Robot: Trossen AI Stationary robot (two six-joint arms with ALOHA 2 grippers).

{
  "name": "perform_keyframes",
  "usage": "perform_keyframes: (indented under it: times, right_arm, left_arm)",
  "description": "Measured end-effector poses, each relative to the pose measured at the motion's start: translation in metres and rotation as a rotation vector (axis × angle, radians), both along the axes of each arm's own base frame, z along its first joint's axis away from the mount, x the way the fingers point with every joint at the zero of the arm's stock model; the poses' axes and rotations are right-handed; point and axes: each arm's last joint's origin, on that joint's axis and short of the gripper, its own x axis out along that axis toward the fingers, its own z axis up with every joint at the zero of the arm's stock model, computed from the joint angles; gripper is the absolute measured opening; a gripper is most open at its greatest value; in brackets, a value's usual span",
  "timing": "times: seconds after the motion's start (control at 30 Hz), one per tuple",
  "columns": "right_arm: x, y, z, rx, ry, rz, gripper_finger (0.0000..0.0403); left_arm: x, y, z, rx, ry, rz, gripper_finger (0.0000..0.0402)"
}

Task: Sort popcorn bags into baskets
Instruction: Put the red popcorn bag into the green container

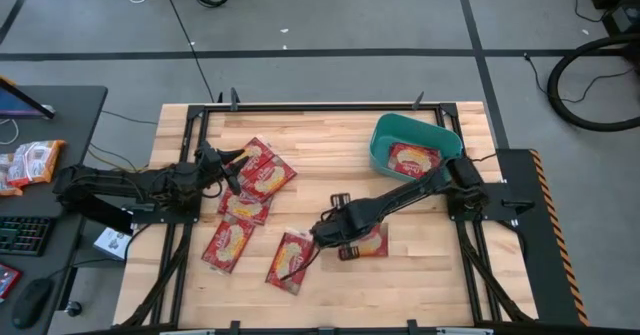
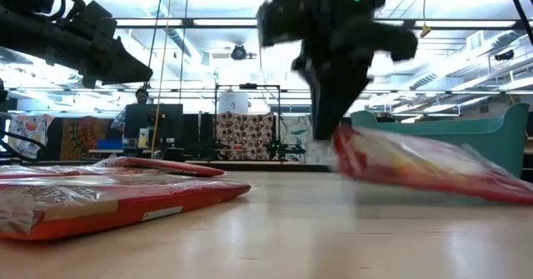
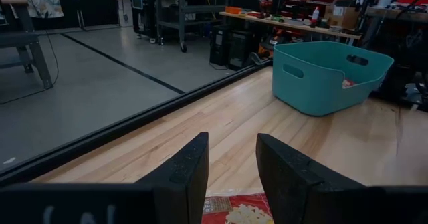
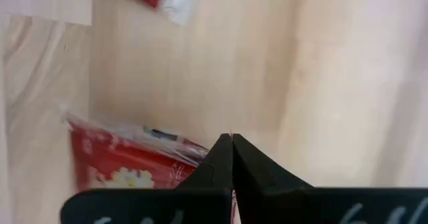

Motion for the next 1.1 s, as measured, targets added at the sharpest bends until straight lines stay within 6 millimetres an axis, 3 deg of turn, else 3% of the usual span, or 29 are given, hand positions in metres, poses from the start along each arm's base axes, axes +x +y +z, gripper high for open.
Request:
perform_keyframes:
  times: [0.3, 0.67, 0.87, 1.1]
  right_arm:
    - [-0.038, -0.016, 0.057, -0.119, -0.016, -0.178, 0.0002]
    - [-0.089, -0.037, 0.102, -0.317, 0.019, -0.405, 0.0002]
    - [-0.096, -0.047, 0.115, -0.347, -0.026, -0.396, 0.0002]
    - [-0.092, -0.068, 0.116, -0.413, 0.032, -0.317, 0.0002]
  left_arm:
    - [0.000, 0.000, 0.000, 0.000, 0.000, 0.000, 0.0130]
    - [0.000, 0.000, 0.000, -0.001, 0.000, 0.000, 0.0130]
    - [0.000, 0.000, 0.000, -0.001, 0.000, 0.000, 0.0130]
    - [0.000, 0.000, 0.000, -0.001, 0.000, 0.000, 0.0130]
